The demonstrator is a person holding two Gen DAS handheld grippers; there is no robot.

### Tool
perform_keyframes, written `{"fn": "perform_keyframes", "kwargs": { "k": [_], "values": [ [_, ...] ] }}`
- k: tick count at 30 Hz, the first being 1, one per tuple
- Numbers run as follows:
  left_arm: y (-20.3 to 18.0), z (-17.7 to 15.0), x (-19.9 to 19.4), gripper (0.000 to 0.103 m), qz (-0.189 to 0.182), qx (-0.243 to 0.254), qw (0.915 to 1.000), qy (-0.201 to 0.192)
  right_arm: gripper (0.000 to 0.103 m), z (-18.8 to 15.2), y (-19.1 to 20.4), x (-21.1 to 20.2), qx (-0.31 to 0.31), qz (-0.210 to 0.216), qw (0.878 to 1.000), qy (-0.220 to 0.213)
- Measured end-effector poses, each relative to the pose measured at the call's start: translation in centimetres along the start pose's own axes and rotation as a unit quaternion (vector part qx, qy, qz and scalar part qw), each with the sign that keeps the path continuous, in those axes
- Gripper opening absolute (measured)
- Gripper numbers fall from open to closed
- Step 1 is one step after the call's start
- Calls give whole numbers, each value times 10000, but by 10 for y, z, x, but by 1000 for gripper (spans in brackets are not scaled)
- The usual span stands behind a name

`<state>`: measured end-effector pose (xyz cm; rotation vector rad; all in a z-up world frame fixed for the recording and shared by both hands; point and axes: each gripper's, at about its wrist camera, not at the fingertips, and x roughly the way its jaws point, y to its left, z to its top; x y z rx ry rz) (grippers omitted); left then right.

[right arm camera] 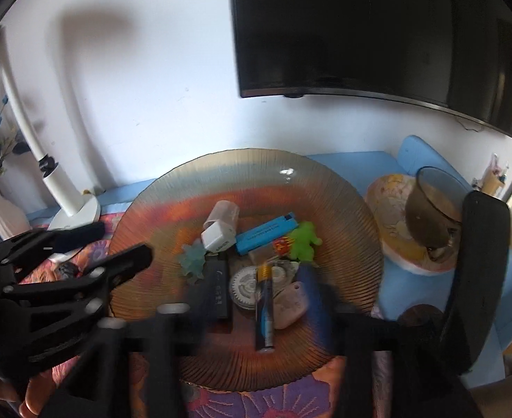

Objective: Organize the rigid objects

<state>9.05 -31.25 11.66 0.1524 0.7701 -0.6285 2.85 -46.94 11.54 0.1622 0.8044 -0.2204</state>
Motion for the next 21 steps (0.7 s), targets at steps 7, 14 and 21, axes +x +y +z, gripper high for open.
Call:
{"fn": "perform_keyframes", "kwargs": {
  "k": [7,14,21],
  "values": [
    [23,-5,-61,75,120,-123,9992,-372,58,3,10,-41,-39,83,9996,-282],
    [59,-29,-137,77,490,-290,9957,-733,59,-7,50,-79,-333,297,9981,-431],
    [112,-69,-200,77,852,-821,9882,-969,59,-26,99,-98,-591,666,9951,-423]
  ]
}}
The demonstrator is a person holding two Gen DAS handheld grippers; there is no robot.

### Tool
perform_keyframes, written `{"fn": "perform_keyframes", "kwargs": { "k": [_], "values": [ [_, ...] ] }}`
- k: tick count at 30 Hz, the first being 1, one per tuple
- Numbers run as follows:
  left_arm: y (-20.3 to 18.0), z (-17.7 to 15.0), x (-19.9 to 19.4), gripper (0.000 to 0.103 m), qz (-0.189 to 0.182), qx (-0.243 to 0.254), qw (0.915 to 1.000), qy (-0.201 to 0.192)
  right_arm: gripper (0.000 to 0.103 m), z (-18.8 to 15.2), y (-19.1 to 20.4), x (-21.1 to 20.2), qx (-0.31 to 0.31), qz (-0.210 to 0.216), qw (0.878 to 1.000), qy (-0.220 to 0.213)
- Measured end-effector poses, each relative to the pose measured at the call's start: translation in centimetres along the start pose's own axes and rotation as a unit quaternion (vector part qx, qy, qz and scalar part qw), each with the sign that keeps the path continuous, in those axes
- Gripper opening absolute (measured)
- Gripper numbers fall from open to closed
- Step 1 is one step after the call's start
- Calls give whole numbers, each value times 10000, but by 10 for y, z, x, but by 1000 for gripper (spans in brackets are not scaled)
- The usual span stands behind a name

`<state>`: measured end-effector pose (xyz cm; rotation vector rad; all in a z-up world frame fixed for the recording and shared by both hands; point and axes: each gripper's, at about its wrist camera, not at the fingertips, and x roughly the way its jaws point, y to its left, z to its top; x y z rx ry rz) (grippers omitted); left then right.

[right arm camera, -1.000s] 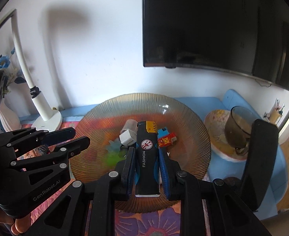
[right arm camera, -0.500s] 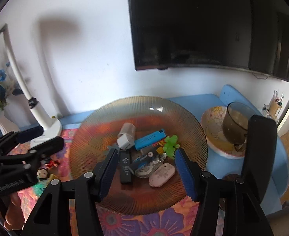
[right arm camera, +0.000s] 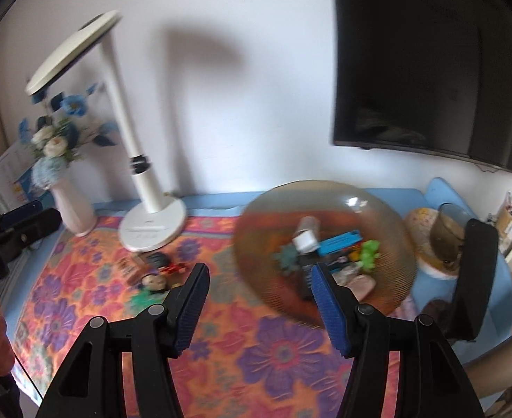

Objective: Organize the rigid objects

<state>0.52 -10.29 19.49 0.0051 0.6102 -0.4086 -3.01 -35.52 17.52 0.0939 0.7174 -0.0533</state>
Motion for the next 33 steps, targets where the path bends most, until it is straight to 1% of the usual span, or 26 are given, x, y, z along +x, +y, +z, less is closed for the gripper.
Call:
{"fn": "perform_keyframes", "kwargs": {
  "k": [6,8,11,12,13,14,16,19,20,21,23,24,26,29,30,31,32,33],
  "values": [
    [35,-33,-16,78,122,-257,9995,103,59,-21,42,4,-178,283,9992,198],
    [44,-48,-14,81,173,-339,9991,184,59,-30,51,7,-201,344,9988,271],
    [57,-78,0,82,466,-380,9976,331,60,-49,58,19,-163,393,9984,377],
    [61,-94,11,82,611,-391,9964,443,65,-56,59,23,-138,396,9983,393],
    [63,-104,16,82,710,-387,9955,500,71,-68,60,33,-95,400,9982,430],
    [67,-118,27,82,844,-393,9939,595,74,-77,59,41,-78,415,9981,444],
    [74,-139,43,82,919,-438,9918,773,75,-98,58,61,-36,455,9975,530],
    [88,-163,58,82,982,-667,9884,950,75,-120,58,81,-31,510,9967,636],
    [91,-163,59,82,984,-749,9871,1014,75,-124,58,84,-47,502,9966,646],
    [95,-162,57,82,886,-867,9875,972,75,-128,58,86,-70,482,9967,652],
    [99,-162,51,82,881,-984,9879,818,75,-130,57,89,-69,457,9964,704],
    [101,-163,51,82,867,-1020,9872,865,75,-128,57,88,-47,466,9967,660],
    [101,-163,56,82,751,-1062,9857,1067,75,-125,58,86,-49,478,9967,659],
    [98,-149,59,82,699,-1078,9842,1218,75,-114,66,89,-94,545,9946,883],
    [94,-139,63,82,748,-1001,9837,1294,71,-110,69,90,-98,585,9939,934],
    [91,-133,68,82,832,-905,9822,1419,66,-104,74,94,-119,642,9927,1017],
    [85,-125,81,82,974,-704,9781,1699,63,-100,77,96,-150,664,9918,1078],
    [83,-120,90,82,1012,-576,9765,1815,60,-97,82,100,-189,686,9910,1131]
  ]
}}
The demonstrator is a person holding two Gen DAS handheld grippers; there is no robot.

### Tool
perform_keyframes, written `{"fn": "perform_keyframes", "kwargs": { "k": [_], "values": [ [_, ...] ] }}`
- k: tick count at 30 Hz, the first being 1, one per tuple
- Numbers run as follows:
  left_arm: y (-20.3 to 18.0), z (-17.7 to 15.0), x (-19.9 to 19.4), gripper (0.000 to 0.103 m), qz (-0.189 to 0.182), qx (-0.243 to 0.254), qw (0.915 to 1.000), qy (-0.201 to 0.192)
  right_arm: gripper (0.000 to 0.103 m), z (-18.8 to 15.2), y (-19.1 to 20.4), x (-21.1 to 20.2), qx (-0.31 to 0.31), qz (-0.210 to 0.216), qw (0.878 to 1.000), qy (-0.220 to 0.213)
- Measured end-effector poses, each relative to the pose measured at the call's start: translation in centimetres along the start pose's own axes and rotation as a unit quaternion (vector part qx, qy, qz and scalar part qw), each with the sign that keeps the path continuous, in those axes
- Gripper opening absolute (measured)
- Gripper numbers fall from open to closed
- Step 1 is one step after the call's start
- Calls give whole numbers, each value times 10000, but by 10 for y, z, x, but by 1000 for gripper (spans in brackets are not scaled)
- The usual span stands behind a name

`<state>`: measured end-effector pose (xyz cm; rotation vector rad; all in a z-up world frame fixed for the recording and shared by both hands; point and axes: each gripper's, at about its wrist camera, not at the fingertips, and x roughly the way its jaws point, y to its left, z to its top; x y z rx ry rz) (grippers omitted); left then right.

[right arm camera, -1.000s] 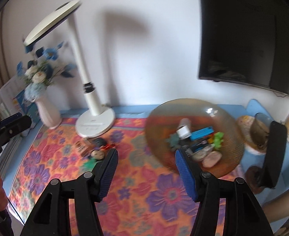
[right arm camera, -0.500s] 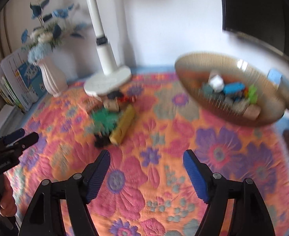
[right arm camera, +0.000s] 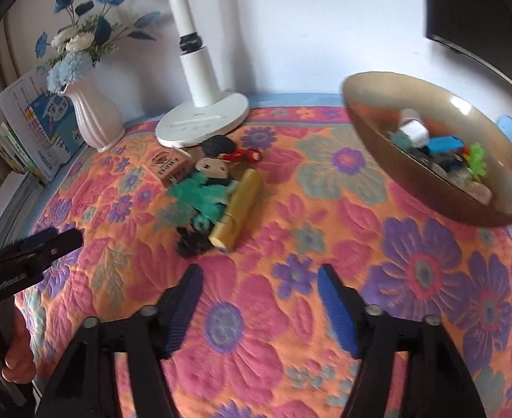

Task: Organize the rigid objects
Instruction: 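Grasp the pink printed card box with the left tool while the right tool grasps the gold stick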

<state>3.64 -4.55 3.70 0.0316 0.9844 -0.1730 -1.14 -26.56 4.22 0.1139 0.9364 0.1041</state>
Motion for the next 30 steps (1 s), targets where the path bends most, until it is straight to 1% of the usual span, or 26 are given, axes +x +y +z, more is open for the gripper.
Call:
{"fn": "perform_keyframes", "kwargs": {
  "k": [2,4,6,7,9,10,11,13,16,17,19,21,22,23,24,26,28,29,30],
  "values": [
    [-9,15,9,82,-98,138,9998,-97,59,6,5,7,-67,-5,10000,34],
    [-19,28,22,82,-30,228,9996,-134,57,10,10,16,-162,-33,9998,65],
    [-28,39,30,82,-200,273,9991,-266,57,12,15,23,-225,43,9997,96],
    [-32,43,33,82,-225,312,9988,-298,57,13,17,27,-257,69,9996,107],
    [-43,53,44,82,-61,498,9983,-303,57,15,21,37,-337,-1,9993,174],
    [-47,57,51,82,71,613,9976,-305,57,17,21,39,-334,81,9993,149],
    [-49,60,56,82,125,671,9972,-316,57,18,20,40,-318,155,9993,115],
    [-49,62,62,82,80,710,9970,-308,57,20,18,42,-330,98,9994,95],
    [-39,61,65,82,-18,675,9974,-261,57,18,8,43,-239,127,9996,117],
    [-34,60,65,82,6,648,9976,-247,57,17,3,44,-165,147,9997,131],
    [-17,57,63,82,177,561,9980,-239,57,14,-8,46,15,193,9997,145],
    [0,55,64,82,359,432,9983,-175,57,12,-18,43,147,208,9997,55],
    [13,55,63,82,474,284,9984,-128,57,11,-23,42,212,109,9997,20],
    [22,55,62,81,508,169,9985,-119,57,11,-27,40,274,4,9996,-21],
    [30,55,59,81,440,79,9989,-123,57,10,-33,39,369,-108,9992,-78],
    [37,55,53,81,77,-22,9999,-132,57,11,-43,38,513,-188,9984,-129],
    [31,58,49,81,-393,40,9992,-99,57,11,-50,35,608,-261,9976,-197],
    [23,60,49,82,-658,131,9977,-41,57,11,-50,33,589,-241,9977,-219],
    [15,63,52,82,-831,228,9963,15,57,11,-49,31,516,-164,9982,-245]
  ]
}}
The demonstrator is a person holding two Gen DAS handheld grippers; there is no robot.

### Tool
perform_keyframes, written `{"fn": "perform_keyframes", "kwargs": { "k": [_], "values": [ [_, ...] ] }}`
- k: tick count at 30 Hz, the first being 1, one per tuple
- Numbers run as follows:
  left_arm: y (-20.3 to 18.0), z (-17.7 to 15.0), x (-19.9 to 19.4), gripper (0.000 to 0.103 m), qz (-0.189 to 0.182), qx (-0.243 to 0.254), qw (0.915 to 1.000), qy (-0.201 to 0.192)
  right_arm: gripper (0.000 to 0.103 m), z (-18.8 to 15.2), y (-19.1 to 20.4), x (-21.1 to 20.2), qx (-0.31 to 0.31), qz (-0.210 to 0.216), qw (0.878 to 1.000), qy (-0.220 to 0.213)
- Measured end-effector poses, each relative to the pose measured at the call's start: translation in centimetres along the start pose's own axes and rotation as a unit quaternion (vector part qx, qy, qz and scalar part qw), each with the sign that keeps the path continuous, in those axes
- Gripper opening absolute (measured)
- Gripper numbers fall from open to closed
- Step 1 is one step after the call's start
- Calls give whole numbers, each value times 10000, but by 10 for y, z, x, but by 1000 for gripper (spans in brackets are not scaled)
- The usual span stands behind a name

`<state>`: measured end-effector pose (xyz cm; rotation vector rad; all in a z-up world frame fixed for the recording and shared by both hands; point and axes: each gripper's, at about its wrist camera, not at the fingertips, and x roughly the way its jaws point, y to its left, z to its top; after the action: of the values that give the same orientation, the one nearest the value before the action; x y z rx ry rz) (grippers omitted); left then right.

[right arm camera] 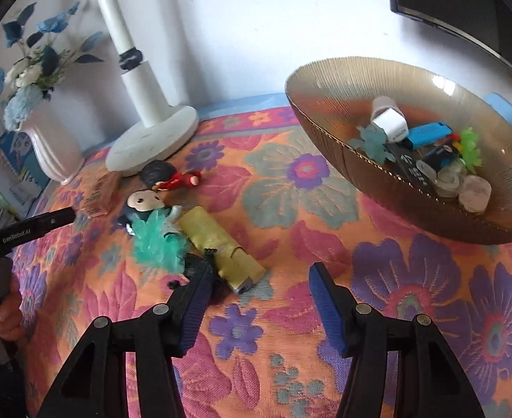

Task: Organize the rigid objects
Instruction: 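Grasp the pink printed card box with the left tool while the right tool grasps the gold stick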

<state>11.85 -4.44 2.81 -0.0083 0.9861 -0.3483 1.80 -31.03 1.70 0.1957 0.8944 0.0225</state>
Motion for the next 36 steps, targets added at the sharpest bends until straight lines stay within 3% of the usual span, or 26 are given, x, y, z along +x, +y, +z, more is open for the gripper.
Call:
{"fn": "perform_keyframes", "kwargs": {
  "k": [3,7,9,12,14,17,22,27,29,34,36],
  "values": [
    [-18,11,15,82,159,163,9997,33,57,2,8,3,-372,216,9990,138],
    [-28,19,38,82,349,236,9990,150,57,9,19,6,-1003,0,9948,166],
    [-29,23,44,81,489,218,9985,79,57,14,21,8,-1248,107,9918,259],
    [-30,25,44,70,602,239,9979,-44,57,21,27,14,-1447,133,9890,278],
    [-31,28,44,50,609,262,9977,-111,57,23,32,22,-1550,166,9873,296],
    [-33,26,40,38,610,372,9973,-158,57,24,32,26,-1467,611,9868,298],
    [-30,8,24,37,471,322,9983,-143,48,15,16,19,-1019,1124,9873,469],
    [-25,-13,10,37,396,266,9988,-116,48,15,-7,-10,-445,1356,9898,17],
    [-23,-20,7,37,386,252,9988,-152,49,14,-13,-17,-408,1229,9916,-14],
    [-28,-27,4,37,473,295,9981,-269,49,4,11,-4,-1160,379,9920,322],
    [-28,-25,5,37,494,318,9979,-273,49,4,16,2,-1322,304,9902,347]
  ]
}}
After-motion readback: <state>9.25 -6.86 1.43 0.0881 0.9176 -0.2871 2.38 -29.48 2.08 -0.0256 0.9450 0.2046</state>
